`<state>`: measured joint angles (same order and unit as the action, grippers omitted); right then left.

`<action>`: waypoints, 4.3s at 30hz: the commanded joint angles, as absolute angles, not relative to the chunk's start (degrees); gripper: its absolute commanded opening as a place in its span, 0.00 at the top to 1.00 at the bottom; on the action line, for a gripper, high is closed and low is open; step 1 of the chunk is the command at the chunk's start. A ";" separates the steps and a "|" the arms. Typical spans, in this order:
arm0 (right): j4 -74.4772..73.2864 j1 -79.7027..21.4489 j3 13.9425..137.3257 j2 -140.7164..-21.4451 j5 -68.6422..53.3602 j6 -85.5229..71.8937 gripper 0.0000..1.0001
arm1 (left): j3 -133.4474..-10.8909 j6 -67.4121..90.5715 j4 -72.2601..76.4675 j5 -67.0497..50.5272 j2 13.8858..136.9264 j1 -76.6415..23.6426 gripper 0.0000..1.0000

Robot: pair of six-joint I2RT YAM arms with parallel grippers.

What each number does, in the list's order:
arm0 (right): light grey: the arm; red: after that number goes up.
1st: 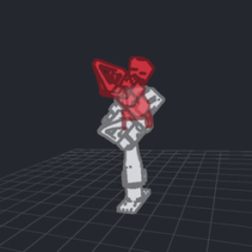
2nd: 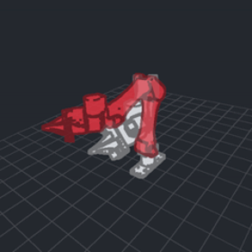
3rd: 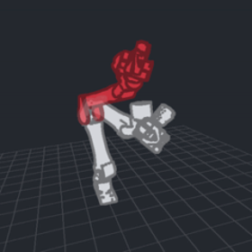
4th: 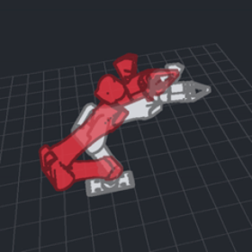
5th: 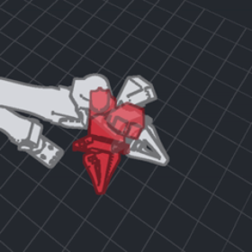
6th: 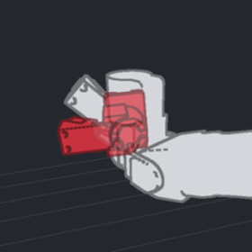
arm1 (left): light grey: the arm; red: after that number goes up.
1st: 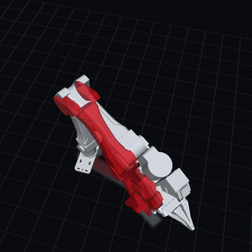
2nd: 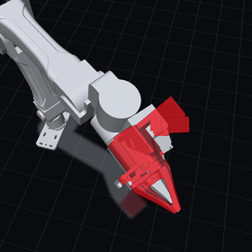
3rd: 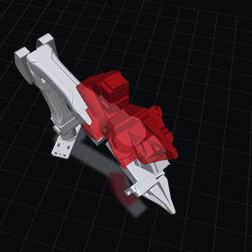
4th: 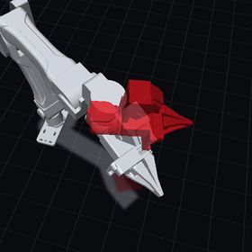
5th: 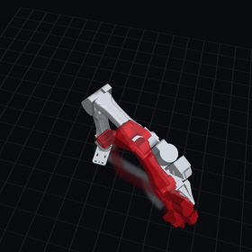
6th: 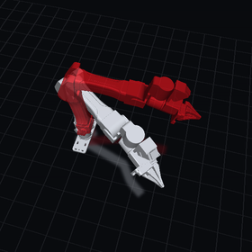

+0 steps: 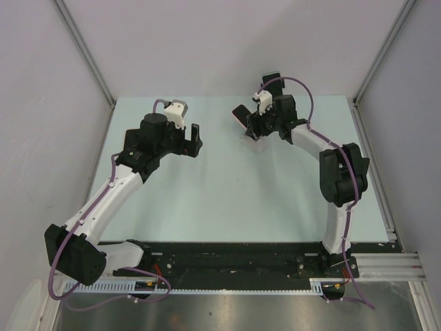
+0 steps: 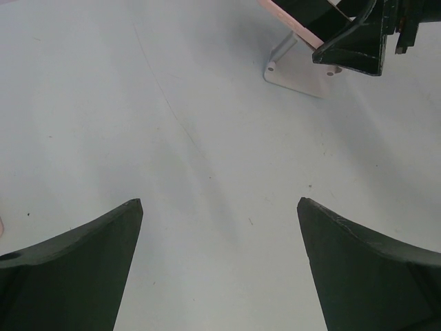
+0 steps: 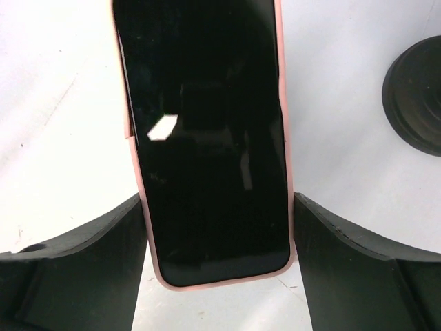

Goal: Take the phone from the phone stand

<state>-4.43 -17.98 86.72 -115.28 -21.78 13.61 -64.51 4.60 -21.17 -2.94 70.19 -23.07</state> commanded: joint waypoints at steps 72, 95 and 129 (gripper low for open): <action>14.50 -21.53 70.93 -111.36 -11.07 7.38 0.15 | -66.53 7.12 -20.57 -8.00 70.75 -22.76 0.00; 13.80 -21.27 70.93 -103.55 -8.44 7.56 0.61 | -66.62 7.29 -20.57 -8.00 70.75 -22.76 0.00; 16.78 -42.09 48.18 -70.33 11.07 -22.32 0.76 | -50.98 39.19 8.61 -7.57 63.28 -32.86 0.01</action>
<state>8.36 -39.09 50.72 -76.31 5.26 -16.47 -53.82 31.73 -0.97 -11.84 65.71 -29.54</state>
